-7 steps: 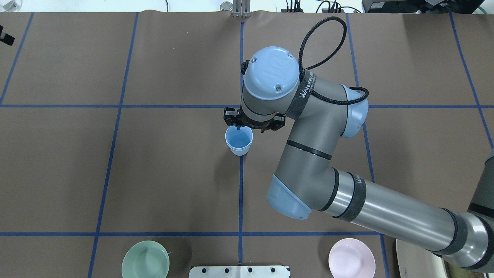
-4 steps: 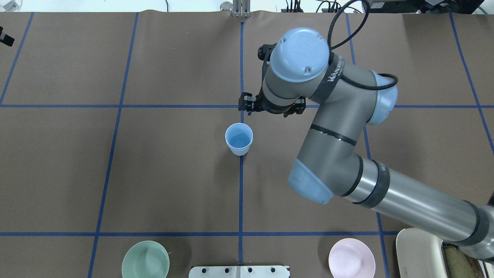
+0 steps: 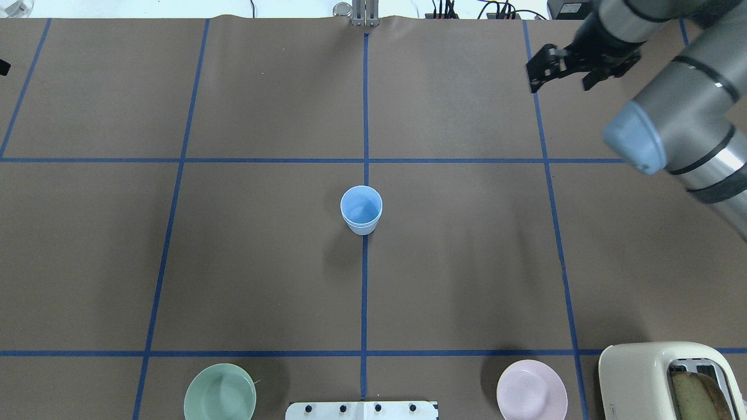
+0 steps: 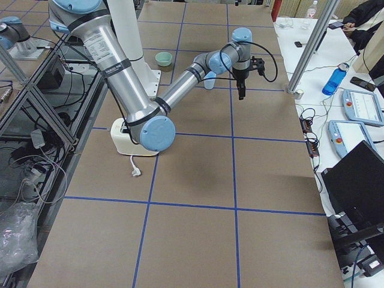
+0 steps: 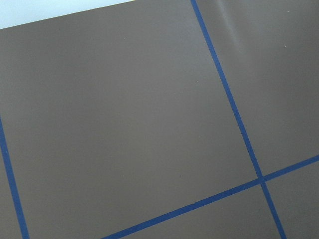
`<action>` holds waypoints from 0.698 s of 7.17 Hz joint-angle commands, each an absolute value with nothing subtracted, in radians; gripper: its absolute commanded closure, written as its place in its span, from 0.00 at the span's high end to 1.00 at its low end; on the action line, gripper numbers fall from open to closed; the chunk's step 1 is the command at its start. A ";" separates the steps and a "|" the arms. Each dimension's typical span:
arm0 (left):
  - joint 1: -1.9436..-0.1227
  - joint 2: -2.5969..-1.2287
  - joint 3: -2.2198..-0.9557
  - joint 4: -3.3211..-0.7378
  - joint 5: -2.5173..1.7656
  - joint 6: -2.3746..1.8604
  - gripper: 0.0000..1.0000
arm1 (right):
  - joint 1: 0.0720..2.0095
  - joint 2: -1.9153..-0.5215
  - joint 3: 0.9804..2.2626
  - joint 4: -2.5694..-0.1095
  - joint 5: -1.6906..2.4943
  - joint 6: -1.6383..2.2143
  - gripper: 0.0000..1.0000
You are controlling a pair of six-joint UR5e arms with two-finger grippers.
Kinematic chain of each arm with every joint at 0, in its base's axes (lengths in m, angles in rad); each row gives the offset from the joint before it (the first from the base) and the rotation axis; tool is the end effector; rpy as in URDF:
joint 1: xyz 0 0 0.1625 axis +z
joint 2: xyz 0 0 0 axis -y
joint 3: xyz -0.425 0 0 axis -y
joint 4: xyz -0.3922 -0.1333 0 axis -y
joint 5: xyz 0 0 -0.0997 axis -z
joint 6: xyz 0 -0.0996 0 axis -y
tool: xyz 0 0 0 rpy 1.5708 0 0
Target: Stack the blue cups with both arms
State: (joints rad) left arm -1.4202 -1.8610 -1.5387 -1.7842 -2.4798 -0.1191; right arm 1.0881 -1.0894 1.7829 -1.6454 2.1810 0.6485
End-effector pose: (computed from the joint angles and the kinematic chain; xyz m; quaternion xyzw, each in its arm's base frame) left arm 0.0385 -0.6187 0.4789 0.1506 0.4512 0.1163 0.8719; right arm -0.2235 -0.5907 0.2971 0.0919 -0.3972 -0.0159 0.9130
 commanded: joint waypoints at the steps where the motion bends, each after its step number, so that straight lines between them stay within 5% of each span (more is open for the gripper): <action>1: -1.462 -1.809 -1.542 -1.789 -2.511 -0.033 0.97 | 1.305 -1.271 1.778 -1.632 2.270 0.339 1.00; 5: -1.549 -1.715 -1.537 -1.781 -2.569 0.079 0.97 | 1.564 -1.392 1.613 -1.629 2.408 -0.030 1.00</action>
State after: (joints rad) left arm -1.5191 -1.7447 -1.5367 -1.7829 -2.5367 0.0387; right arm 1.5042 -1.3551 1.6622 -1.6311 2.3901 0.0743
